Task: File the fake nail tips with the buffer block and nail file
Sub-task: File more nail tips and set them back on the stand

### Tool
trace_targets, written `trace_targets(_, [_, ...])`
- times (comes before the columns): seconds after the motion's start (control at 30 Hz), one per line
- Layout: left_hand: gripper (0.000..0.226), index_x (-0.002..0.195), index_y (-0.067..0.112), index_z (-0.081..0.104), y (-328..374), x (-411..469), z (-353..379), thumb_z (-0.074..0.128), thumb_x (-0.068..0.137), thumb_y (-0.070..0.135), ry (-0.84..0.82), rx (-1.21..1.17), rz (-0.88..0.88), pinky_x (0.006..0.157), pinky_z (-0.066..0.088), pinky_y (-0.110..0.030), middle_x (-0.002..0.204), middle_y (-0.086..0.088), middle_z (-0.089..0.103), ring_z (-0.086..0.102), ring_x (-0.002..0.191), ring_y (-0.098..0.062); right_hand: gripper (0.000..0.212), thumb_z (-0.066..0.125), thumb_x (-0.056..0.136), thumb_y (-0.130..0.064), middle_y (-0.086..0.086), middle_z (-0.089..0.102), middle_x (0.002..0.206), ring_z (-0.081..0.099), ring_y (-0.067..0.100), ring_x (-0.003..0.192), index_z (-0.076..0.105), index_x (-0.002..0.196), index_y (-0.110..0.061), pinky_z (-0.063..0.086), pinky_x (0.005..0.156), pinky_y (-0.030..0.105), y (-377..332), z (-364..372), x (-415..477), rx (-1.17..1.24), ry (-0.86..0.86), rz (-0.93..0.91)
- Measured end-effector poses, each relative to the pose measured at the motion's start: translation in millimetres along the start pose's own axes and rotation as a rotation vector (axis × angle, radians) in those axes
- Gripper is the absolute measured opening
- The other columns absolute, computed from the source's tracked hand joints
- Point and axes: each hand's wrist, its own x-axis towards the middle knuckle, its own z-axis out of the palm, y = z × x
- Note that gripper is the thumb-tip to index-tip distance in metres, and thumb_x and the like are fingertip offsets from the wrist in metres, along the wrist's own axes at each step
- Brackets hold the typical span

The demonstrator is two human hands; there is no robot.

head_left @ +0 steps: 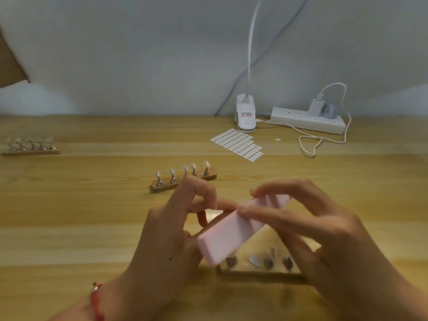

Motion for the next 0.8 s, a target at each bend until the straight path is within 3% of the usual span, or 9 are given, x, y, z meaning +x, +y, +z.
trace_targets(0.07, [0.035,0.082,0.036,0.039,-3.1,-0.8,-1.0,0.068,0.063,0.032,-0.002,-0.021,-0.003,0.035,0.033,-0.011,0.094,0.028,0.069,0.065,0.087,0.000,0.057,0.060,0.080,0.008,0.003,0.064,0.115,0.061,0.019,0.108,0.065,0.120,-0.033,0.045,0.097,0.020,-2.9,-1.2,1.7,-0.040,-0.018,-0.060])
trace_targets(0.17, [0.035,0.081,0.037,0.035,-3.8,0.2,0.9,0.067,0.070,0.035,0.043,0.082,0.046,0.043,0.044,-0.033,0.091,0.020,0.067,0.063,0.079,-0.004,0.048,0.061,0.082,0.002,0.004,0.066,0.111,0.064,0.023,0.102,0.065,0.119,-0.029,0.053,0.086,0.033,7.1,-7.7,5.5,-0.042,0.046,0.058])
trace_targets(0.27, [0.034,0.080,0.033,0.035,-4.2,0.4,-0.2,0.066,0.066,0.033,0.014,0.025,0.043,0.038,0.039,-0.017,0.093,0.023,0.069,0.063,0.079,-0.001,0.056,0.061,0.079,0.007,0.002,0.064,0.115,0.062,0.021,0.108,0.065,0.119,-0.032,0.048,0.093,0.027,-1.6,-2.4,0.2,-0.008,-0.014,-0.005])
trace_targets(0.33, [0.033,0.080,0.029,0.037,-5.7,0.2,-0.4,0.067,0.065,0.032,0.001,0.011,0.041,0.045,0.038,-0.009,0.091,0.015,0.072,0.064,0.080,0.001,0.057,0.061,0.080,0.006,0.002,0.064,0.116,0.060,0.020,0.110,0.063,0.121,-0.033,0.048,0.096,0.028,-3.1,-2.3,1.0,-0.008,-0.042,-0.058])
trace_targets(0.43, [0.030,0.079,0.032,0.038,-7.5,0.7,1.3,0.067,0.070,0.032,0.034,0.067,0.054,0.058,0.045,-0.009,0.076,-0.005,0.067,0.063,0.079,0.000,0.042,0.063,0.088,-0.002,0.003,0.065,0.113,0.063,0.024,0.104,0.060,0.121,-0.028,0.056,0.090,0.043,8.7,-6.5,5.8,-0.007,0.043,0.043])
trace_targets(0.57, [0.035,0.078,0.025,0.038,-6.7,0.2,1.4,0.071,0.065,0.028,0.017,0.040,0.039,0.055,0.047,-0.017,0.089,0.012,0.071,0.066,0.082,-0.002,0.052,0.061,0.084,0.008,0.005,0.064,0.114,0.060,0.023,0.107,0.063,0.120,-0.030,0.048,0.093,0.029,-0.9,1.1,1.4,0.004,-0.031,-0.082])
trace_targets(0.63, [0.044,0.075,0.025,0.037,-7.4,0.7,2.6,0.079,0.063,0.019,0.045,0.065,0.038,0.060,0.048,-0.026,0.084,0.004,0.072,0.063,0.077,0.004,0.047,0.059,0.089,0.007,0.005,0.064,0.114,0.060,0.024,0.105,0.060,0.122,-0.028,0.051,0.093,0.034,6.3,-3.0,4.6,-0.010,-0.033,-0.058])
trace_targets(0.7, [0.048,0.075,0.028,0.036,-6.5,1.3,3.8,0.081,0.066,0.013,0.074,0.094,0.041,0.057,0.046,-0.020,0.074,-0.010,0.065,0.063,0.077,0.007,0.042,0.060,0.090,-0.001,0.004,0.064,0.114,0.061,0.025,0.104,0.057,0.123,-0.026,0.055,0.091,0.040,11.5,-7.2,7.6,-0.002,0.010,0.030])
trace_targets(0.8, [0.041,0.073,0.019,0.036,-3.9,0.5,3.3,0.076,0.064,0.020,0.034,0.042,0.052,0.051,0.040,-0.010,0.071,-0.009,0.062,0.067,0.081,0.003,0.051,0.059,0.085,0.006,0.006,0.064,0.115,0.059,0.024,0.107,0.062,0.122,-0.029,0.048,0.092,0.029,-2.5,1.2,1.7,0.011,-0.032,-0.063])
